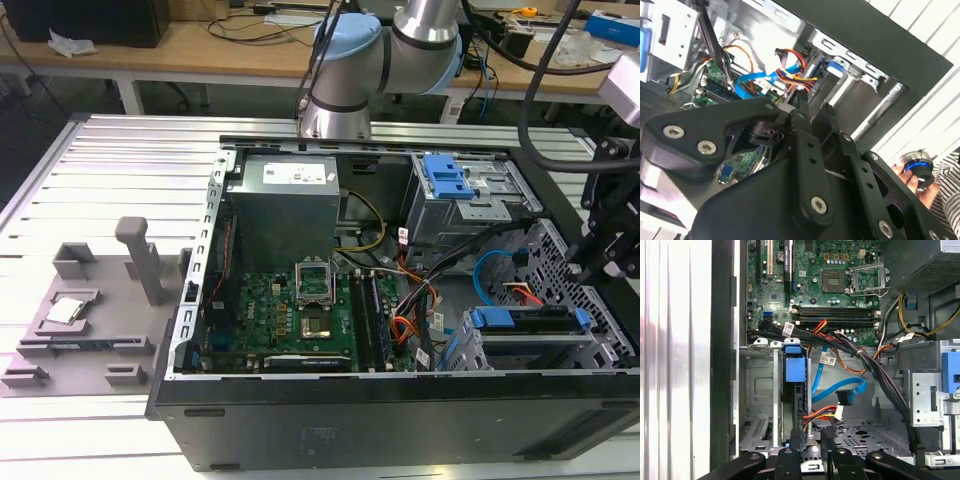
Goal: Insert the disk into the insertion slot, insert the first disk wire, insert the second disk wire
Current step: 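Insert the second disk wire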
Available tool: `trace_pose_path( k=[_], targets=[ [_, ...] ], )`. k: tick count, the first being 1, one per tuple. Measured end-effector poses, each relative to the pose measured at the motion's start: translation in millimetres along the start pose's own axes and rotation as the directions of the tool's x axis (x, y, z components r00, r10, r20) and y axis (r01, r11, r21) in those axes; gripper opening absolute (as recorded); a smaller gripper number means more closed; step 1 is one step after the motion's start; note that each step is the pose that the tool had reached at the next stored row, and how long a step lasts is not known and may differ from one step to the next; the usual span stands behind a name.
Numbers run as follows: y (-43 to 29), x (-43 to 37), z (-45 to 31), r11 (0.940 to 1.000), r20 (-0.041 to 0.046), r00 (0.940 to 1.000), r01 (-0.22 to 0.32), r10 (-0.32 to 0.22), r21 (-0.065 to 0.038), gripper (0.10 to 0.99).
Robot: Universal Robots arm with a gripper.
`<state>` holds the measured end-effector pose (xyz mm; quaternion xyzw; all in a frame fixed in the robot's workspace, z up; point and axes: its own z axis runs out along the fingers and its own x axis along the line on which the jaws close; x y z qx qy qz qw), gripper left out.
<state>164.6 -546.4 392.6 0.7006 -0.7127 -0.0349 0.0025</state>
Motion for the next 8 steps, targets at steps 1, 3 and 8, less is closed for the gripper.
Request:
trace_pose_path(
  k=[1,3,8],
  targets=[
    [0.4,-3.5,0.4,1.0,-0.0001,1.0,0.001,-0.001,0.0,0.302],
    [2.4,-10.6,1.7,1.0,-0.0001,1.0,0.002,-0.002,0.0,0.302],
    [10.5,-23.2,5.2,1.0,-0.0001,1.0,0.006,-0.006,0.0,0.302]
  ],
)
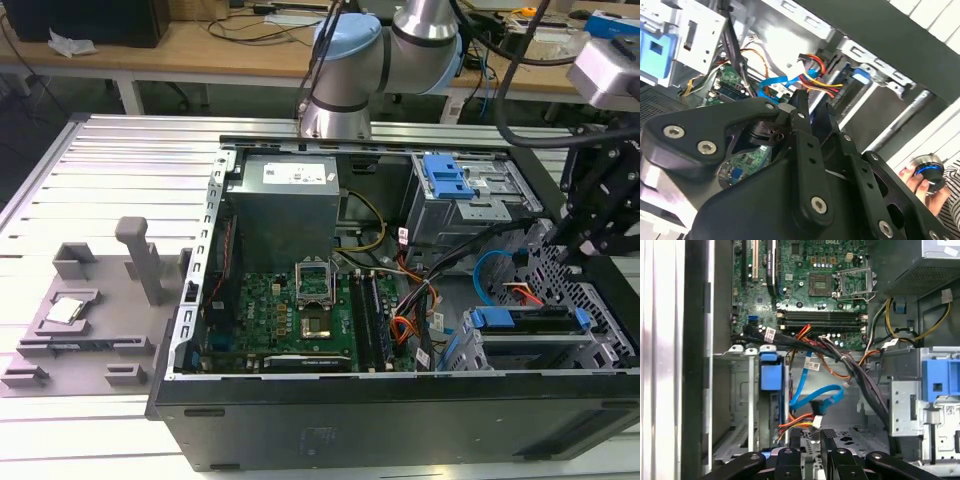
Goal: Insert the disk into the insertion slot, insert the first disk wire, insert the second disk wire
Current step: 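Insert the second disk wire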
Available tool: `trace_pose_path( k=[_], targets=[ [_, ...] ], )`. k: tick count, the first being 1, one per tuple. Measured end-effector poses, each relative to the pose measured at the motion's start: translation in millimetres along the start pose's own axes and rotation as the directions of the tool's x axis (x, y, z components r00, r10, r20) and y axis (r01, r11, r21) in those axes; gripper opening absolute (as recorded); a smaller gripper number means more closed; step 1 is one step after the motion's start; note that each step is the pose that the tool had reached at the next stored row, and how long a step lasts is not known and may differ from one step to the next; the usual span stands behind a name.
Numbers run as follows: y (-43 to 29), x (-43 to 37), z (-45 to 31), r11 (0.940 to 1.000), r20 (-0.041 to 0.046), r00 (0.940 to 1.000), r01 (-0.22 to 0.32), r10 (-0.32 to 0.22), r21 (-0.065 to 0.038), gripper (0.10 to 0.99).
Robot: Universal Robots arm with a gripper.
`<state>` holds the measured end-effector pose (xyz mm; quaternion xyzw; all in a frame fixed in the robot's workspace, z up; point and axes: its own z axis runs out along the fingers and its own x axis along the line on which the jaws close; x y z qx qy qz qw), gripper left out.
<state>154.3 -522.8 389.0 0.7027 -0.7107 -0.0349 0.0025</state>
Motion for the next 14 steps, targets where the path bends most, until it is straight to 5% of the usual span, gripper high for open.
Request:
trace_pose_path(
  k=[2,7,14],
  targets=[
    [10.6,-6.1,4.6,1.0,0.0009,1.0,0.004,-0.004,0.0,0.302],
    [22.1,-10.0,12.0,0.9999,0.0008,0.9999,0.017,-0.017,-0.001,0.302],
    [24.0,-10.0,19.0,0.9919,-0.0057,0.9919,0.127,-0.127,-0.006,0.302]
  ],
)
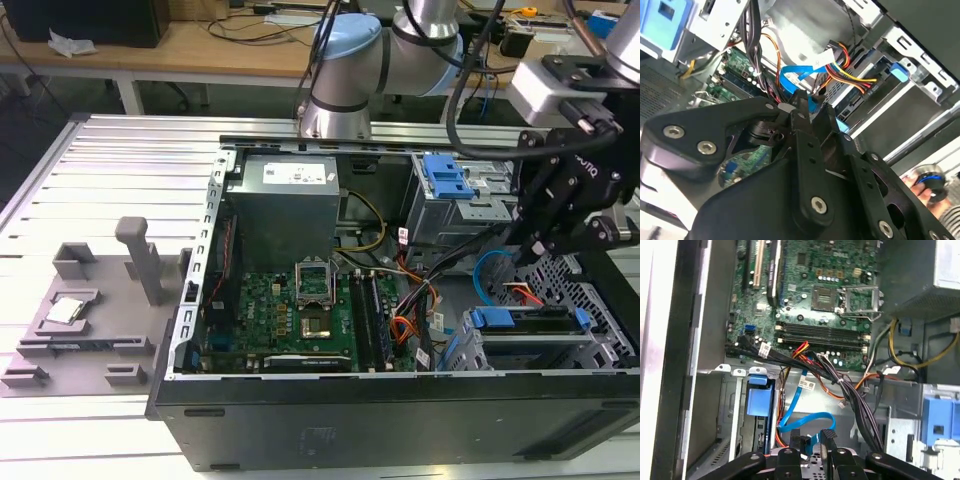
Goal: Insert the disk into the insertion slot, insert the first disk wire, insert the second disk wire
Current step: 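Insert the second disk wire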
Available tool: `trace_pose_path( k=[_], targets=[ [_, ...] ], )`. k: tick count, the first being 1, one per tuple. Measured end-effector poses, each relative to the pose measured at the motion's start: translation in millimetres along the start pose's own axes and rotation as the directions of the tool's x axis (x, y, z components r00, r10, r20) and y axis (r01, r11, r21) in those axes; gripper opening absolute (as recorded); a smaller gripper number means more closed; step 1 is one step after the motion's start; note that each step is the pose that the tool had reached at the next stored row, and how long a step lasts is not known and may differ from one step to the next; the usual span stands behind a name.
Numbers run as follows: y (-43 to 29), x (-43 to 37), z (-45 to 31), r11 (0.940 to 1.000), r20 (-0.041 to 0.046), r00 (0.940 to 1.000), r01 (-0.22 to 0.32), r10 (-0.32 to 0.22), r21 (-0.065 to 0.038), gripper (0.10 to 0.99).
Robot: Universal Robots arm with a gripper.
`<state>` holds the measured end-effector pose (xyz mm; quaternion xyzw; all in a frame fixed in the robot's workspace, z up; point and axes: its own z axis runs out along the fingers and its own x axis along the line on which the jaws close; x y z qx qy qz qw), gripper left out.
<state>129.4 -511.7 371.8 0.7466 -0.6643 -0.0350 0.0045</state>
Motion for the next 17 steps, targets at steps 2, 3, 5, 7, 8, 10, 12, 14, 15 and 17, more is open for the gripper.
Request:
trace_pose_path(
  k=[2,3,5,7,8,10,12,14,15,17],
  targets=[
    [-0.2,0.0,1.9,0.9996,-0.0056,0.9996,0.029,-0.029,-0.002,0.302],
    [-0.2,0.1,2.8,0.9993,-0.01,0.9992,0.038,-0.038,-0.003,0.302],
    [-0.3,0.1,3.6,0.9991,-0.0269,0.9988,0.042,-0.042,-0.006,0.302],
    [-0.3,0.1,3.5,0.9991,-0.0293,0.9987,0.042,-0.042,-0.006,0.302],
    [-0.3,0.1,3.5,0.9991,-0.0295,0.9987,0.042,-0.042,-0.006,0.302],
    [-0.3,0.1,3.6,0.9991,-0.0296,0.9987,0.042,-0.042,-0.006,0.29],
    [-0.3,0.1,3.5,0.9991,-0.0297,0.9987,0.042,-0.042,-0.006,0.157],
    [-0.3,0.1,3.5,0.9991,-0.03,0.9987,0.042,-0.042,-0.006,0.106],
    [-0.3,0.1,3.5,0.9991,-0.03,0.9987,0.042,-0.042,-0.006,0.106],
    [-0.3,0.1,3.6,0.9991,-0.0301,0.9987,0.042,-0.042,-0.006,0.106]
  ],
)
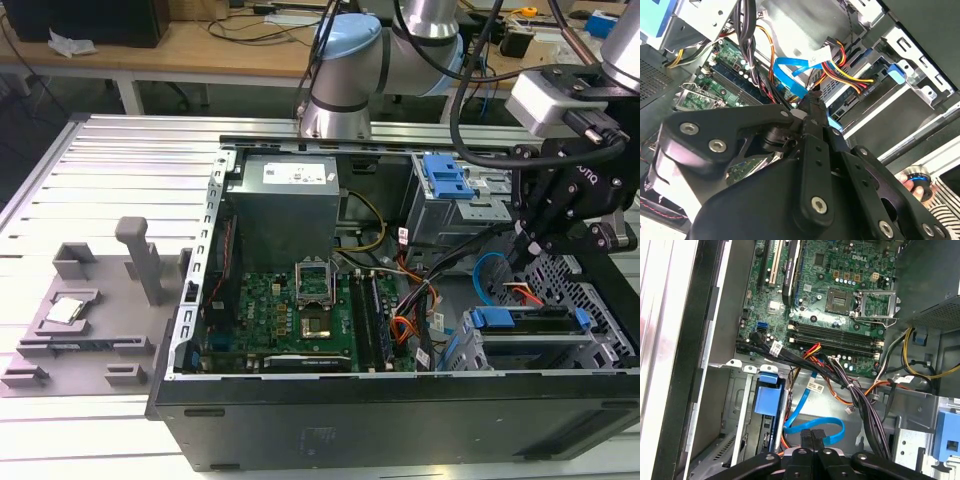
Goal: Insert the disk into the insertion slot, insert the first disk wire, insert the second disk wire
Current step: 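Insert the second disk wire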
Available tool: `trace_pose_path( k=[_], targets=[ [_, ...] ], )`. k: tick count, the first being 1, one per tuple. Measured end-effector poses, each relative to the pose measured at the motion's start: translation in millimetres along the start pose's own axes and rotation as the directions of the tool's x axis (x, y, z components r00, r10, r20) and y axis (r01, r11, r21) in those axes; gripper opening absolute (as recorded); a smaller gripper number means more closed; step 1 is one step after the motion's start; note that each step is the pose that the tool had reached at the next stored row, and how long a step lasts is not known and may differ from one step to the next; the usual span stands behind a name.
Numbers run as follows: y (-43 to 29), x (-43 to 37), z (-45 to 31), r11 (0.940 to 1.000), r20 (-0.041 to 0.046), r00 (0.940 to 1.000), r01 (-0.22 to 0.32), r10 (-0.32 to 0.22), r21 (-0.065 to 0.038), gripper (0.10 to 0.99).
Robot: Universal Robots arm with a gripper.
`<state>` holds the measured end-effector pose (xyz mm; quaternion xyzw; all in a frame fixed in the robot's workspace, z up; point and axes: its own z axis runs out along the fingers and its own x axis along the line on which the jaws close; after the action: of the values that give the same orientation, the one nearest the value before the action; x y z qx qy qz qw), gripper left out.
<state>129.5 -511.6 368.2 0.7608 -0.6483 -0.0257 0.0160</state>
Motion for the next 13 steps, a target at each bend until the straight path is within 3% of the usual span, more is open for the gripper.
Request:
trace_pose_path(
  k=[4,6,8,10,11,12,13],
  targets=[
    [0.0,0.0,0.0,1.0,-0.0005,1.0,0.0,0.0,0.0,0.114],
    [0.0,0.0,0.0,1.0,-0.0008,1.0,0.0,0.0,0.0,0.243],
    [0.0,-0.1,0.3,1.0,-0.0046,1.0,0.0,0.0,-0.001,0.243],
    [-0.1,0.0,1.1,1.0,-0.0215,0.9998,-0.001,0.001,-0.003,0.243],
    [-0.1,0.0,1.7,1.0,-0.0386,0.9993,-0.002,0.002,-0.006,0.243],
    [-0.1,0.0,2.2,1.0,-0.0497,0.9988,-0.003,0.003,-0.008,0.243],
    [-0.1,0.0,2.4,1.0,-0.0541,0.9985,-0.003,0.003,-0.009,0.243]
  ],
)
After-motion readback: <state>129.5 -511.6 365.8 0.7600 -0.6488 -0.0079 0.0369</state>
